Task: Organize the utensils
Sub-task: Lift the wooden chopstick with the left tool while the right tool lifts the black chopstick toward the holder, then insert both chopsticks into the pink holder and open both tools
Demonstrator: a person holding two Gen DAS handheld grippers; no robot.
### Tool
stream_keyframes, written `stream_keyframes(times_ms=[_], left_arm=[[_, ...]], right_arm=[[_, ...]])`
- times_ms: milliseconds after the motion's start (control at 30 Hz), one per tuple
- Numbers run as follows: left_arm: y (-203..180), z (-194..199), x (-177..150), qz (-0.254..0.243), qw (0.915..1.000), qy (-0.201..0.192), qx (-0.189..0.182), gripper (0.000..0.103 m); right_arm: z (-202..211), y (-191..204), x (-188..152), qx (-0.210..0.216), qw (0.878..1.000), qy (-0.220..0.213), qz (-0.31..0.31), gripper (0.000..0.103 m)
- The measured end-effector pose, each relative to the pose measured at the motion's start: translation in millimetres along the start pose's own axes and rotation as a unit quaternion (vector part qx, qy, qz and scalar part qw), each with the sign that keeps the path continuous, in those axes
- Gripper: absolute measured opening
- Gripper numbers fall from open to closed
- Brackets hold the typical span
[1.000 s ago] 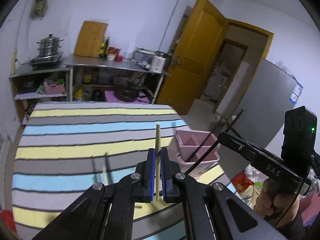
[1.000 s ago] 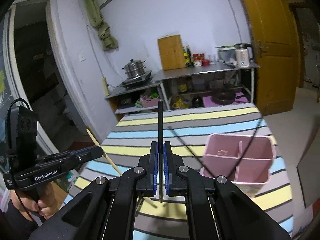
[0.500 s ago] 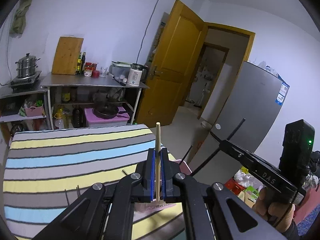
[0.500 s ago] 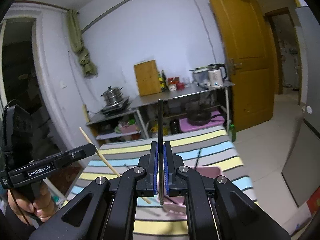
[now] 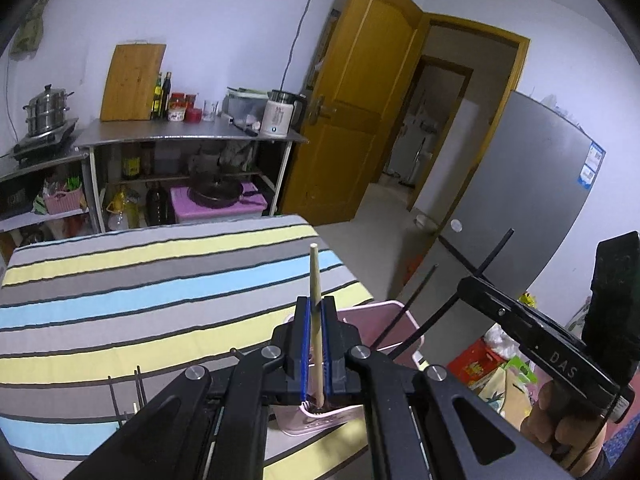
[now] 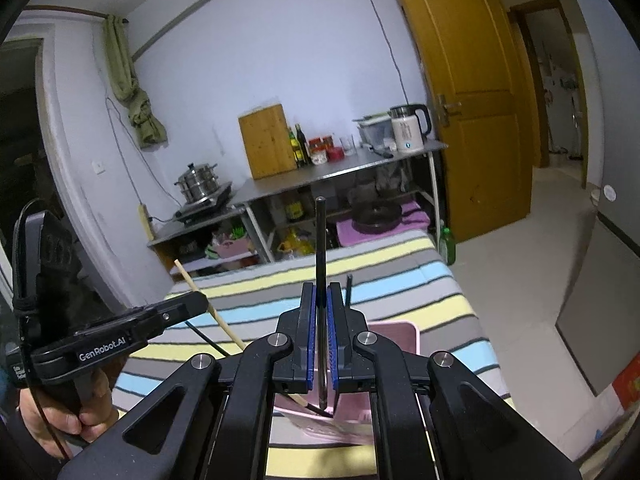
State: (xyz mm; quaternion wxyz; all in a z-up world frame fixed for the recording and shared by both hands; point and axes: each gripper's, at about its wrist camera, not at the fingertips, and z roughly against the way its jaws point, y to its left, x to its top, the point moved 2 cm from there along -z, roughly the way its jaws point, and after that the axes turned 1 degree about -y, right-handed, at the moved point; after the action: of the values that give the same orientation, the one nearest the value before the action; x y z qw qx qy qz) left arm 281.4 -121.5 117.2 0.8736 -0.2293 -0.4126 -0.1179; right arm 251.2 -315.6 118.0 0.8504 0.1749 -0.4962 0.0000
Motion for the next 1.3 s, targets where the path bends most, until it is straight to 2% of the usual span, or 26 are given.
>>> stream_keyframes(times_ms=[267, 600, 700, 800, 1000, 1300], left_arm=[[3, -29, -23, -0.006, 0.9994, 0.033, 0.002, 0.005], [9, -34, -37, -0.006, 0.9988, 0.046, 0.014, 0.005], [11, -27, -37, -0.001, 0.9991, 0.040, 0.014, 0.006], [14, -17, -36, 0.004, 0.9995, 0.027, 0.014, 0.009], [21, 11, -40, 0.016, 0.9997, 0.003, 0.016, 0.011], [44, 66, -77, 0.022, 0.9986, -0.025, 0.040, 0.011]], right_arm=[[-21, -8, -18, -0.002, 1.000, 0.028, -0.005, 0.005], [-37, -14, -38, 0.002, 0.998, 0.062, -0.018, 0.005], [-34, -15, -38, -0.001, 0.998, 0.061, -0.021, 0.007], [-26, -15, -35, -0.003, 0.998, 0.053, -0.018, 0.012], [-10, -10, -34, 0.000, 0.999, 0.040, -0.019, 0.013], [21, 17, -56, 0.031, 0.999, 0.030, -0.007, 0.013]])
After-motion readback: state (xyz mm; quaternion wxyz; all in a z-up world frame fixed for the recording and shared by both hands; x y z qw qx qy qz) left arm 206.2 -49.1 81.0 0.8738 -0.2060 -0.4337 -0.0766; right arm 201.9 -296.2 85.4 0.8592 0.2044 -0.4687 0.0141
